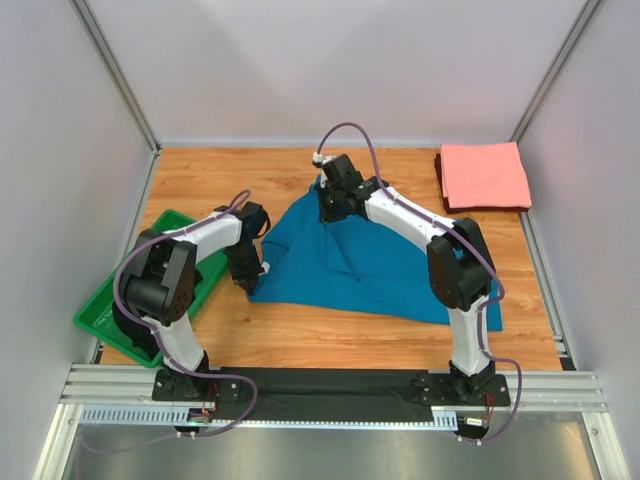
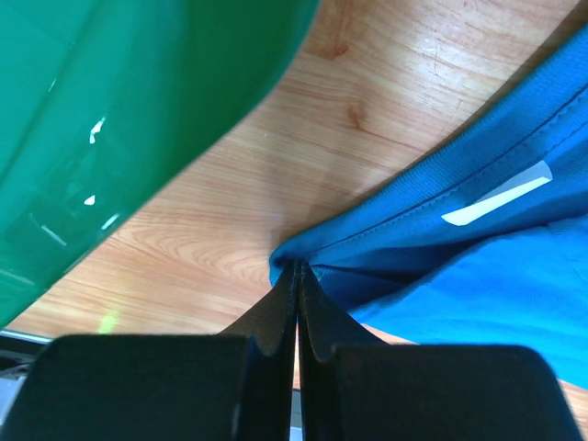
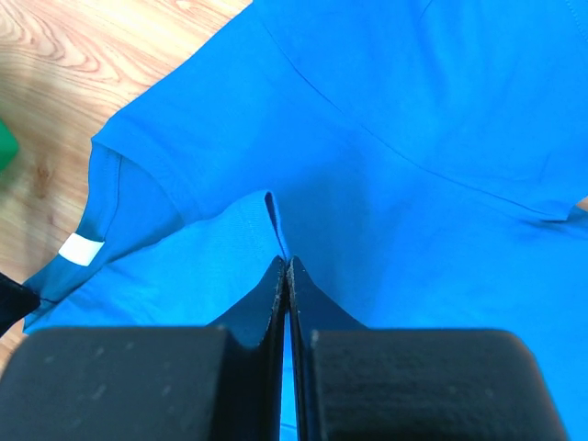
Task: Fold and stack the t-shirts
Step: Fold the tshirt
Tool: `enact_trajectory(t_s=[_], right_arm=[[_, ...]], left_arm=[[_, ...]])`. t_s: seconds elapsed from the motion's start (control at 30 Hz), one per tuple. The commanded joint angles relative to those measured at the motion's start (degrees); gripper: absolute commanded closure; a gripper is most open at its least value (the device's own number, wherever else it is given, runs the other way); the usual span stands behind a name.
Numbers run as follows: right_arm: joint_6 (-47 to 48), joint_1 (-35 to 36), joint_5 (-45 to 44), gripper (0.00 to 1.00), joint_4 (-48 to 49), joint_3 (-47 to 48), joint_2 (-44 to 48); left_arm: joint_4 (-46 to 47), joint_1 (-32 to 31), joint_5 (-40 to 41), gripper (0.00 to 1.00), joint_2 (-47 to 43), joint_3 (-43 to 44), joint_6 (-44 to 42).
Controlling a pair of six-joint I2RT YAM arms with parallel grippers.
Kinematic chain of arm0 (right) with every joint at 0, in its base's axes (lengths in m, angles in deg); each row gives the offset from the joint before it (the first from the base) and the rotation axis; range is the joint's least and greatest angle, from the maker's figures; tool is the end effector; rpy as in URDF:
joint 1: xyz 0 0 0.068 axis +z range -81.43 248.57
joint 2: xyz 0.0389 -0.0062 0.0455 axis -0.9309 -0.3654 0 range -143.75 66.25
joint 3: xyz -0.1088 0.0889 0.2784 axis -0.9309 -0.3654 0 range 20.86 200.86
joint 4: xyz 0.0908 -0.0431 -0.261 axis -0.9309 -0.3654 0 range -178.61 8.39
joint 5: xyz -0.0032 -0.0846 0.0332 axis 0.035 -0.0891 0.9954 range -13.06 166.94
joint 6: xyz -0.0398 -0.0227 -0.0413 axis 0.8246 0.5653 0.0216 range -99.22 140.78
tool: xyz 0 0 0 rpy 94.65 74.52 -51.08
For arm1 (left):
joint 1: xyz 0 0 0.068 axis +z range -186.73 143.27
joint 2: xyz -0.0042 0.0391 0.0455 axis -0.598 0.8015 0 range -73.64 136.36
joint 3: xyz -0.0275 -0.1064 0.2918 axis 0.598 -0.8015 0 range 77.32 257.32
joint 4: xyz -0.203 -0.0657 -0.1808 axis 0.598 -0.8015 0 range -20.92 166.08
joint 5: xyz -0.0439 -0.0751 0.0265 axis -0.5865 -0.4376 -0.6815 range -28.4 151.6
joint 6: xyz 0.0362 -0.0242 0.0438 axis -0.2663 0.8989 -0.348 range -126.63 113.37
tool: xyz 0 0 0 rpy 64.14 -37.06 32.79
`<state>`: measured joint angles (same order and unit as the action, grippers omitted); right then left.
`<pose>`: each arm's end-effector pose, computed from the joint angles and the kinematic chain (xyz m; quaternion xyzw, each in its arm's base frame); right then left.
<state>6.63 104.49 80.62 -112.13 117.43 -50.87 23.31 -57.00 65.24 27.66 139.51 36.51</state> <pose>0.4056 0.2975 0.2539 -0.1885 0.9234 0.1684 0.2890 0.2999 -0.1079 0.1711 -0.1976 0.9796 0.0356 0.0027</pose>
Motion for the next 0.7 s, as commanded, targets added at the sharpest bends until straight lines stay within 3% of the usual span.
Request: enact_trajectory(t_s=[0.0,0.37,0.5,0.57,0.67], right_arm=[[-1.2,-0.7,1.1,1.0,2.3,0.9,0.3],[-3.2,-2.5,3.0,0.98,1.3,2.2,-3.0],[-3.1,-2.6,2.7,0.86,-1.5,2.8,-2.0],[-3.1,-2.8,-0.4,0.73,-4.5,3.1,0.2],[-2.4,-2.9,-1.7,0.68,-10.7,4.1,1.1]], left_arm=[[-2.2,-0.1,2.4,1.0,0.6,2.2,-0.4],[-13.3,-0.1,6.0,0.96,0.7,13.2,0.5],[-15.1,-0.2,5.2,0.94,0.2,14.9,0.6],[-13.8,-0.6,2.6,0.93,-2.0,15.0,0.6],[-10.4,-2.6,-2.4,0.91,-4.7,14.5,0.4]])
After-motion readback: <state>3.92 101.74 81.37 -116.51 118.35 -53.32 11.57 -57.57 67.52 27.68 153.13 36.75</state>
